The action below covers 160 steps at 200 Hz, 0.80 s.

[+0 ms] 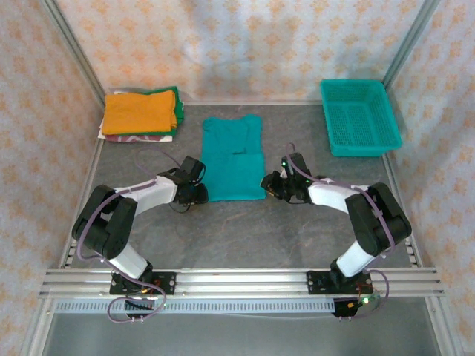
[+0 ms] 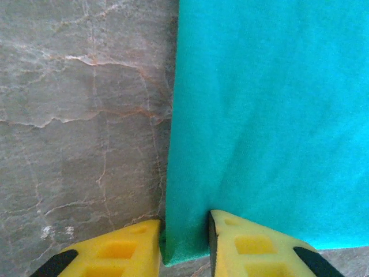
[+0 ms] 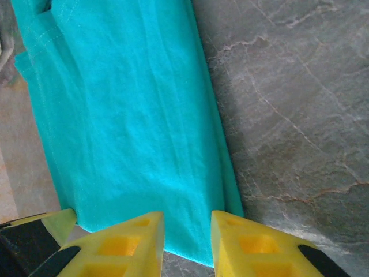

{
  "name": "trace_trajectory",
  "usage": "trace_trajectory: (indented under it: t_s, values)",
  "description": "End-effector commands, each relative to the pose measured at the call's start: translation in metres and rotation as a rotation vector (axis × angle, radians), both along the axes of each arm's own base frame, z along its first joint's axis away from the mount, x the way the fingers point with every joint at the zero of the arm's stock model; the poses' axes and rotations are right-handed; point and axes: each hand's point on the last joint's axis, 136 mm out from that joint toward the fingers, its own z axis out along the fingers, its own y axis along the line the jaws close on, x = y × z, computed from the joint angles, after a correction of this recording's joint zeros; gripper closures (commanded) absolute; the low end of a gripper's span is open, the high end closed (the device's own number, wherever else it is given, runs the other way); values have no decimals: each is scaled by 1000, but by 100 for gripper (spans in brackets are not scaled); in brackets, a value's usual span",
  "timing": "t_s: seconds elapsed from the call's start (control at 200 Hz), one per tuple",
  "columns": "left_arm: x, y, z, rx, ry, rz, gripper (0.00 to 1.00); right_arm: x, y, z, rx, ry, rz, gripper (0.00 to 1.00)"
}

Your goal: Fold and stack the t-shirts

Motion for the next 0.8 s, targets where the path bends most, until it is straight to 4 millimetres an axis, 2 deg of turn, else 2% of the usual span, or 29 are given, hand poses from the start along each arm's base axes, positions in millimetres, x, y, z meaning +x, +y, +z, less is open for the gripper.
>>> trace_trajectory:
  t_s: [0.0,0.105,0.165,0.325,0.355,0.591,0.796]
  values:
    - [22,-14,11,-37,-77,-32,80,-3,-3,3,-1,-29,-13,72]
    - [21,-12,11,-24,-74,-31,89,-7,-7,3,-7,-28,-24,71]
    - [20,-13,10,-27,-71,-35,91,-9,-7,3,2,-23,-25,68]
    - [19,-11,8,-17,-67,-35,96,-9,4,5,76,-14,-16,63]
    - [19,-10,8,-16,-66,-37,100,-10,6,4,83,-9,-12,63]
    - [16,-8,12,-5,-76,-40,100,-6,11,-6,78,10,-9,61]
    - [15,-7,10,-3,-74,-37,100,-7,-8,-7,-20,-9,-53,58]
